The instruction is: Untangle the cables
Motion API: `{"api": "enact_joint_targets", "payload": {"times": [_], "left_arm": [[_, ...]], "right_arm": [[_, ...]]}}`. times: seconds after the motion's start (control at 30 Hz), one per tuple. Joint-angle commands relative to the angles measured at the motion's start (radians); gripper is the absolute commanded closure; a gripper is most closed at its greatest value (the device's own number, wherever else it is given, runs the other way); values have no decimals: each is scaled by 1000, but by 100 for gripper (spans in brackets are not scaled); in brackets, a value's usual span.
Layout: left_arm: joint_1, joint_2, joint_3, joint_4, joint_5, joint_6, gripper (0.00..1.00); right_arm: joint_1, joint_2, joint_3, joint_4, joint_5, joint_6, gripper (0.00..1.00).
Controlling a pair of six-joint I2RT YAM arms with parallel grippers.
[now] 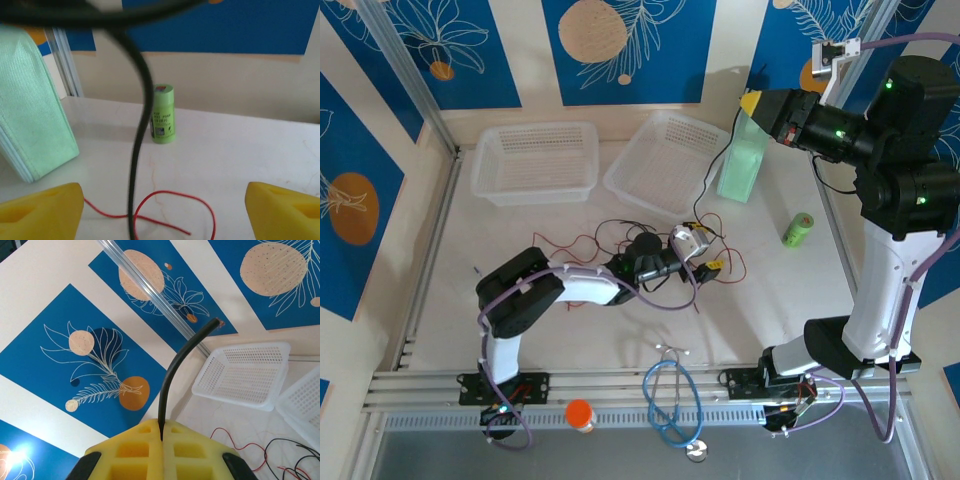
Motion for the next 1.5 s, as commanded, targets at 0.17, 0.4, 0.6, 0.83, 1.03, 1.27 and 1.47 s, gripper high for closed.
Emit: {"api": "enact_joint_targets", "payload": {"times": [0.17, 0.4, 0.6, 0.83, 1.03, 1.27, 1.47], "left_arm": [[-13, -38, -52, 58, -30, -27, 55], [-13, -1, -31, 114, -65, -36, 44], [-12, 39, 27, 89, -68, -30, 37], [-12, 75, 65, 86, -88, -26, 54], [-13, 77, 53, 104, -124, -38, 99], [-12, -86, -165, 109, -263, 3, 100], [-1, -234, -354, -13, -491, -35, 100]], "right_arm": [[1, -4, 26, -16, 32, 7, 100], [-7, -17, 36, -16, 27, 22, 100], [-10, -24, 37, -23, 15, 25, 100], [-25, -33, 38, -23, 13, 31, 100], [-54, -44, 37, -29, 12, 32, 100], [-114, -66, 11, -63, 118, -17, 100], [-212, -85, 15, -90, 207, -58, 100]]}}
